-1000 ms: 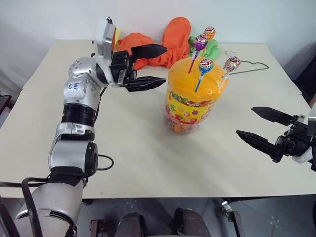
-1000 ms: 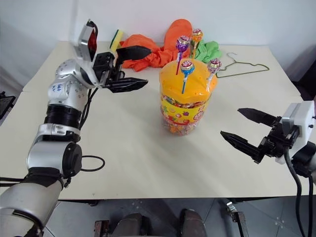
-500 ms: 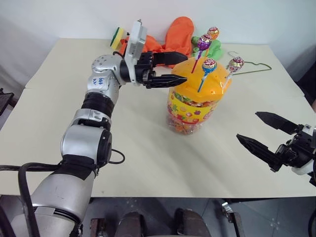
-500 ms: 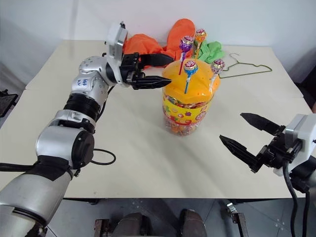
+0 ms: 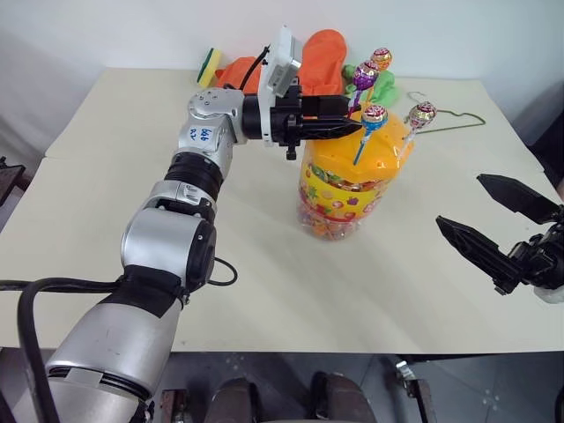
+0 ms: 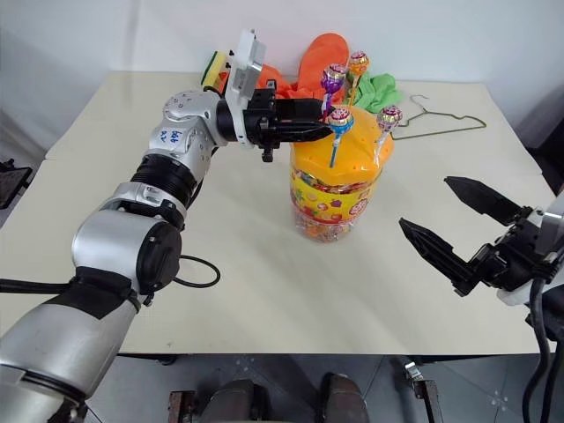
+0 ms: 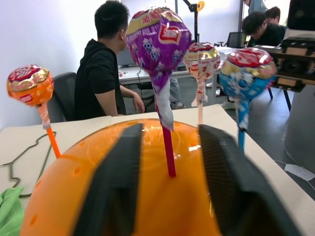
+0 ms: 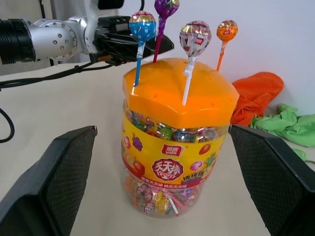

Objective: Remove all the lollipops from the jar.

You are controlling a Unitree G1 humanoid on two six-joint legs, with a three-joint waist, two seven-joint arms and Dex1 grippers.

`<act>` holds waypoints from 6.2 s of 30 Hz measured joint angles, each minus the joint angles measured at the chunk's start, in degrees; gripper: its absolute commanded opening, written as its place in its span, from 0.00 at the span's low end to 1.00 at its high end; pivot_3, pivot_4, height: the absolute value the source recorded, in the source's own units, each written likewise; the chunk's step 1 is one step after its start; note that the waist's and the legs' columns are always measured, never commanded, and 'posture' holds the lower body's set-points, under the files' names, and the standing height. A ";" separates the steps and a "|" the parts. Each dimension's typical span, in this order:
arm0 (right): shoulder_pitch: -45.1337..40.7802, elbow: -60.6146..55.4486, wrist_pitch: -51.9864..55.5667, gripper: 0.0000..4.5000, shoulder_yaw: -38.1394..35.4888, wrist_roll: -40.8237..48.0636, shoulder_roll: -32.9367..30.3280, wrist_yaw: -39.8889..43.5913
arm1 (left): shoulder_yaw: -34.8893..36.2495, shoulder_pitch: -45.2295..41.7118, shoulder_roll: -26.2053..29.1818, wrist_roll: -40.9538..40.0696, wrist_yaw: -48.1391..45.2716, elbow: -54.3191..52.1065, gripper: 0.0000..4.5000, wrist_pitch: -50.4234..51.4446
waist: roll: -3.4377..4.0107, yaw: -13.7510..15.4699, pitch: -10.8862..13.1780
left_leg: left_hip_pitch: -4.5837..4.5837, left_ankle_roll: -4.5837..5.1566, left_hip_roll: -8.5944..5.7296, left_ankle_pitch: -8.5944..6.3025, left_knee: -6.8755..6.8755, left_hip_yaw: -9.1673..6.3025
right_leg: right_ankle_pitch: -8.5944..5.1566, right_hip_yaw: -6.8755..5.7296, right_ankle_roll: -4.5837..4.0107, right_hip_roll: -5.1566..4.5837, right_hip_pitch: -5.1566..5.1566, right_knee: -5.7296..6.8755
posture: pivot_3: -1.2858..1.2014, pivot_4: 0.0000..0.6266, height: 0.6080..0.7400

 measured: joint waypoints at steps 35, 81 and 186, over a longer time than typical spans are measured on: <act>-13.41 15.83 0.20 1.00 7.61 -2.11 -8.92 8.91 | -9.94 7.38 25.53 20.34 31.46 -3.68 0.00 32.19 | -0.08 -0.19 0.10 | 0.03 0.00 0.00 0.00 0.01 -0.02 | 0.00 -0.01 0.00 0.00 0.00 0.09 | 0.52 0.24 1.00; -16.40 17.72 0.17 1.00 10.39 -6.92 -6.28 11.48 | 0.65 20.13 19.58 -4.76 0.19 -38.77 0.99 19.91 | -0.30 -0.16 0.28 | -0.19 0.03 0.05 -0.02 0.69 -0.17 | 0.00 -0.12 0.00 -0.05 0.01 0.37 | 0.52 0.24 1.00; -15.50 18.29 -0.71 1.00 9.07 -3.78 -7.07 11.82 | -23.32 28.40 55.46 8.10 10.79 -64.32 1.00 75.42 | 0.00 0.64 0.60 | -0.24 0.08 0.05 -0.08 0.80 -0.26 | 0.00 -0.01 0.01 -0.05 0.06 0.36 | 0.52 0.24 1.00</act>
